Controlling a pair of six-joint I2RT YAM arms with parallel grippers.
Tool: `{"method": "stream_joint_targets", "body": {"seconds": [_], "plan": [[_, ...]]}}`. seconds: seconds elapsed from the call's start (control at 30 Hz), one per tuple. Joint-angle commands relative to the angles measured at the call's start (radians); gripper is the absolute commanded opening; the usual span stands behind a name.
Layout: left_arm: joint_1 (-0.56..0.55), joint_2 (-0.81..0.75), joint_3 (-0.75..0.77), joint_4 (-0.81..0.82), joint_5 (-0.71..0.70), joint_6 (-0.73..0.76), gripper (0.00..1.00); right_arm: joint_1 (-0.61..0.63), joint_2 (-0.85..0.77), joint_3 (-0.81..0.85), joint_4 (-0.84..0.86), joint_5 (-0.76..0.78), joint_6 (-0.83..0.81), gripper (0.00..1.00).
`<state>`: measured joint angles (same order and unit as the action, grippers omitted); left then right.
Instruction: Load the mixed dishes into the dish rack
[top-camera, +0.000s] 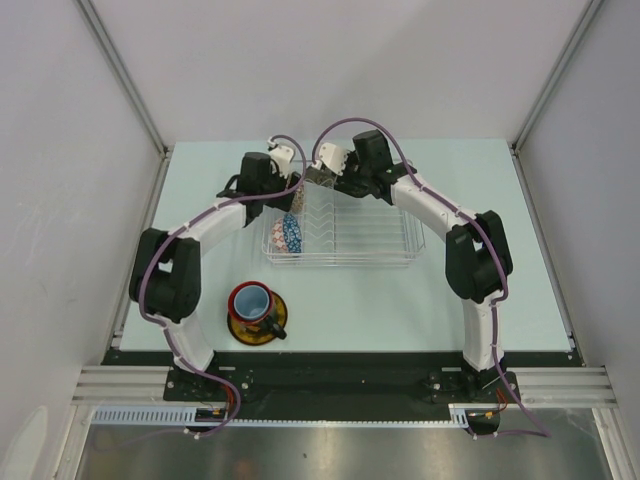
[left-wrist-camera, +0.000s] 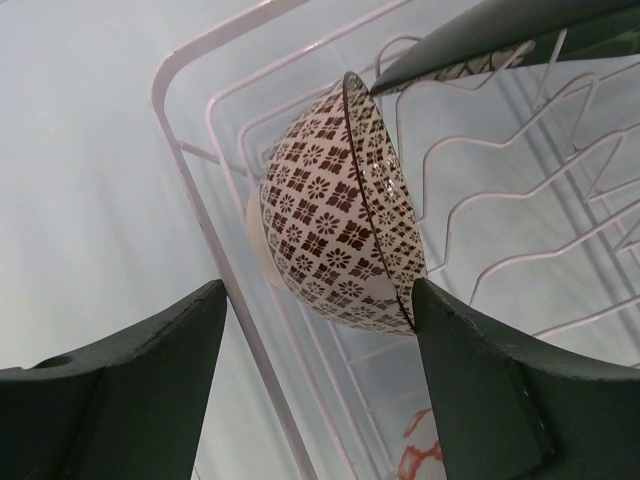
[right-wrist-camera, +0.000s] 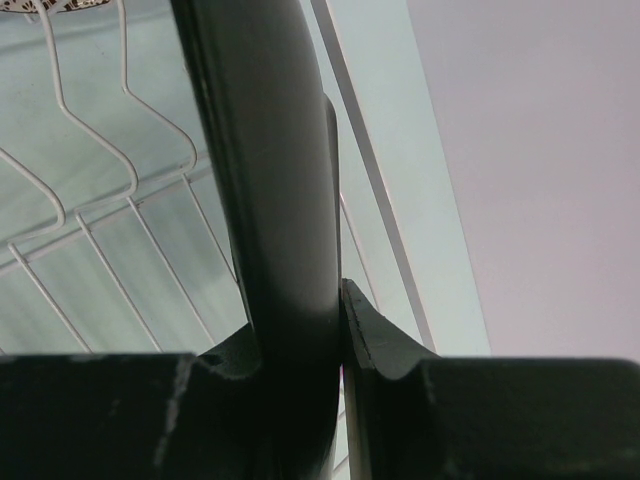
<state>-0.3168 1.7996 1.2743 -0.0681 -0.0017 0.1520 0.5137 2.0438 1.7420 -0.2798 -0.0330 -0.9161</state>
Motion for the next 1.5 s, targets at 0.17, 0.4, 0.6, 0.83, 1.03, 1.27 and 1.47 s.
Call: {"method": "stream_joint_targets", "body": {"seconds": [0.17,0.4,0.6,0.83,1.03,1.27,1.47], "plan": [[-0.002,-0.101,-0.099,-0.029,-0.02,0.017,0.79,-0.024,-0.068,0.09,0.163,0.027,0.006,0.0],[-0.002,-0.117,-0.118,-0.03,-0.011,0.008,0.79,-0.041,-0.079,0.085,0.165,0.03,0.008,0.0],[-0.002,-0.132,-0.128,-0.033,-0.006,-0.003,0.79,-0.052,-0.08,0.086,0.163,0.025,0.003,0.0],[-0.002,-0.138,-0.118,-0.019,-0.007,0.003,0.79,-0.049,-0.07,0.103,0.154,0.021,0.006,0.0],[-0.002,-0.111,0.025,-0.044,-0.006,-0.037,0.79,-0.047,-0.082,0.087,0.157,0.021,0.01,0.0],[-0.034,-0.063,0.109,-0.071,-0.025,-0.095,0.79,-0.049,-0.088,0.074,0.159,0.021,0.014,0.0],[-0.059,0.001,0.146,-0.078,-0.168,-0.105,0.79,-0.049,-0.096,0.064,0.162,0.018,0.02,0.0]]}}
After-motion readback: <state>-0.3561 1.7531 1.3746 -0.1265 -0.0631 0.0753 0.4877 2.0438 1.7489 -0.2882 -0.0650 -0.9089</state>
